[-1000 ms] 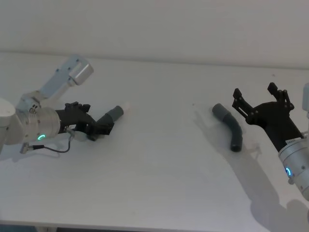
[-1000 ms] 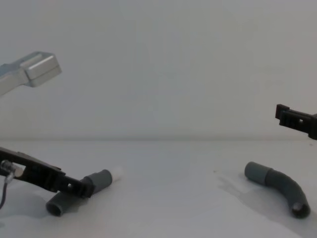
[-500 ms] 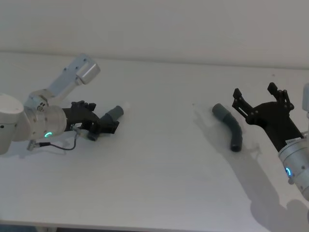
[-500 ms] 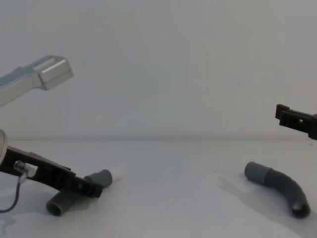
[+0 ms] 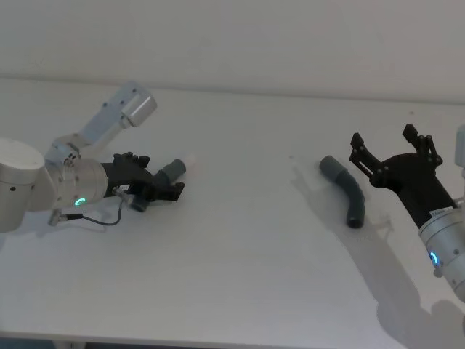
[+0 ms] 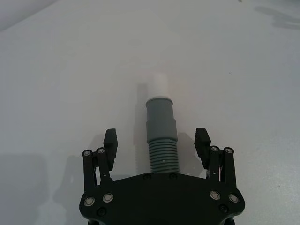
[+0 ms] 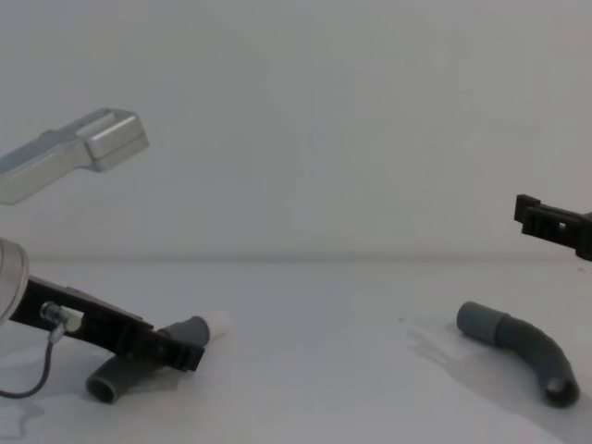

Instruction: Use both hands to pick up one end of the pipe from the table, align the ends, and insert them.

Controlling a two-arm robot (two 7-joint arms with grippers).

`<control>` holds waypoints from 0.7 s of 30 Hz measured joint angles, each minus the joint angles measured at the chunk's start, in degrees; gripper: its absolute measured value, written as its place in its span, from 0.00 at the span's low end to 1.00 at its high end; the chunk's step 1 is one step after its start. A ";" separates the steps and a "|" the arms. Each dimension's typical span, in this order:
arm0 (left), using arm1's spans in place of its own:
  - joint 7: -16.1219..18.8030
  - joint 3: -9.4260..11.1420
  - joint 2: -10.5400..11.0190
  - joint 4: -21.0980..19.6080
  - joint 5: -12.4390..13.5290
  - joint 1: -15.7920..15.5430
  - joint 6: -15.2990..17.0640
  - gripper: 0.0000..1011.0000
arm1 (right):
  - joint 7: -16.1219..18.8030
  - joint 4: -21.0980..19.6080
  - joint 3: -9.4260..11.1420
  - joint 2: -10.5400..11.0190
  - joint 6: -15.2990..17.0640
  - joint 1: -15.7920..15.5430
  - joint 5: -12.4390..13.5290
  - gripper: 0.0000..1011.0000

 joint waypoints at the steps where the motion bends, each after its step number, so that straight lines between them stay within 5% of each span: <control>1: 0.00 0.00 0.00 0.00 0.00 0.00 0.00 0.99 | 0.00 0.00 0.00 0.00 0.00 0.00 0.00 0.99; 21: 0.27 0.18 -1.30 1.01 0.46 -0.78 1.70 0.99 | 0.00 0.00 0.00 0.00 0.00 0.00 0.00 0.99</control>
